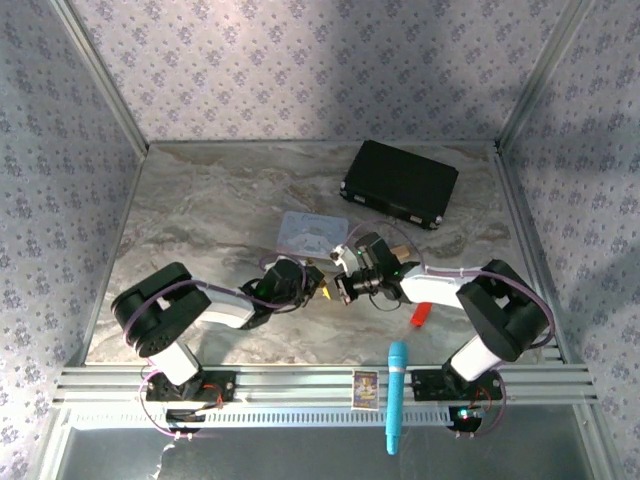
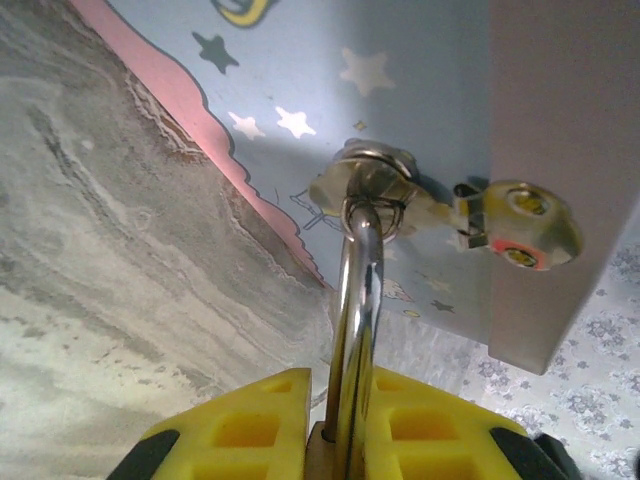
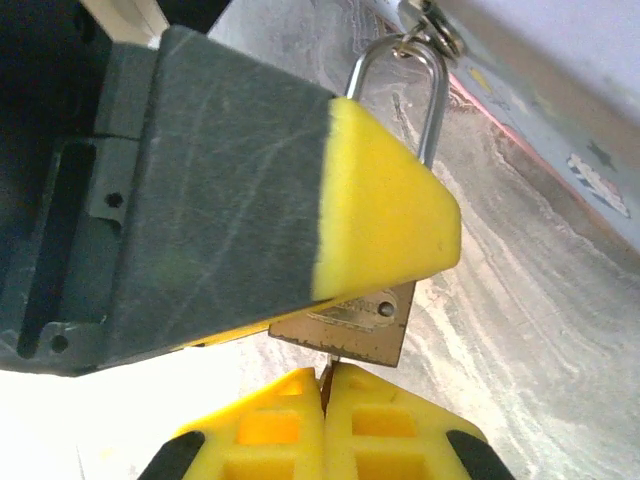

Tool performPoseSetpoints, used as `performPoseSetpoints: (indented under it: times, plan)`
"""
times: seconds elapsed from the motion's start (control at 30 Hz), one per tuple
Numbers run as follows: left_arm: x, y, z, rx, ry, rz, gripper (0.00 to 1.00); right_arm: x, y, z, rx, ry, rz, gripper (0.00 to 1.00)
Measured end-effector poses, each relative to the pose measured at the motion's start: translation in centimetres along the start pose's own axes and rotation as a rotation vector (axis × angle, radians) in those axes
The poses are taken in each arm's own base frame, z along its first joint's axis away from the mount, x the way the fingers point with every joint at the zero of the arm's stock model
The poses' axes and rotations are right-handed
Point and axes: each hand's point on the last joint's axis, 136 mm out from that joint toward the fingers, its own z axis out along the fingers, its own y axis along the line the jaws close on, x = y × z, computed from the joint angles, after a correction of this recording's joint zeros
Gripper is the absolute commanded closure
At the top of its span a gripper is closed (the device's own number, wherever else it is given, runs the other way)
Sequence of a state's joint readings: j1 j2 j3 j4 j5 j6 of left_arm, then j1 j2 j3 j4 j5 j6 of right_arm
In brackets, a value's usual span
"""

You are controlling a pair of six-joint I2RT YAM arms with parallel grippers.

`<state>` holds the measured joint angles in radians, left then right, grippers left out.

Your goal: Unlock a padlock with a key

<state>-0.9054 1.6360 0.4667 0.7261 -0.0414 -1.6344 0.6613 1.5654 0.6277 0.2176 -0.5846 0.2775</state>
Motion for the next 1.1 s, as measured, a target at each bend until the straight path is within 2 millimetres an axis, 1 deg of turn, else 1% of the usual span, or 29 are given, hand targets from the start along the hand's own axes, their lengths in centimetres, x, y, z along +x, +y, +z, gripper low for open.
performPoseSetpoints:
  times: [0.23, 0.37, 0.53, 0.6, 0.63, 0.67, 0.73, 0.87, 1.0, 1.1]
  plan:
    - [0.3, -0.4, -0.3, 0.045, 0.011, -0.027, 1.00, 0.0, -0.3, -0.8, -0.119, -0.031, 0.156, 0.95]
    - [0.3, -0.3, -0.6, 0.049, 0.010, -0.031, 1.00, 0.0, -0.5, -0.7, -0.184, -0.034, 0.237, 0.95]
    - [0.3, -0.2, -0.8, 0.048, 0.011, -0.030, 1.00, 0.0, -0.2, -0.5, -0.224, -0.037, 0.305, 0.93]
    - [0.3, -0.2, -0.8, 0.049, 0.011, -0.030, 1.00, -0.1, -0.3, -0.6, -0.230, -0.040, 0.333, 0.89]
    - [0.3, -0.2, -0.8, 0.051, 0.011, -0.030, 1.00, -0.2, -0.3, -0.7, -0.234, -0.043, 0.348, 0.84]
    - [0.3, -0.3, -0.8, 0.054, 0.011, -0.030, 1.00, -0.2, -0.3, -0.7, -0.238, -0.043, 0.364, 0.77]
    - [0.5, -0.3, -0.9, 0.052, 0.023, -0.024, 1.00, -0.6, -0.6, -0.8, -0.228, -0.059, 0.386, 0.70]
    - [1.4, 0.4, -1.0, 0.034, 0.054, 0.002, 1.00, -1.6, -2.3, -1.3, -0.167, -0.113, 0.418, 0.68]
    - [1.7, 0.5, -1.1, 0.029, 0.067, 0.011, 1.00, -2.1, -2.3, -1.7, -0.140, -0.137, 0.413, 0.66]
    - [1.6, 1.0, -1.1, 0.008, 0.065, 0.031, 1.00, -2.3, -2.1, -2.2, -0.114, -0.148, 0.405, 0.54]
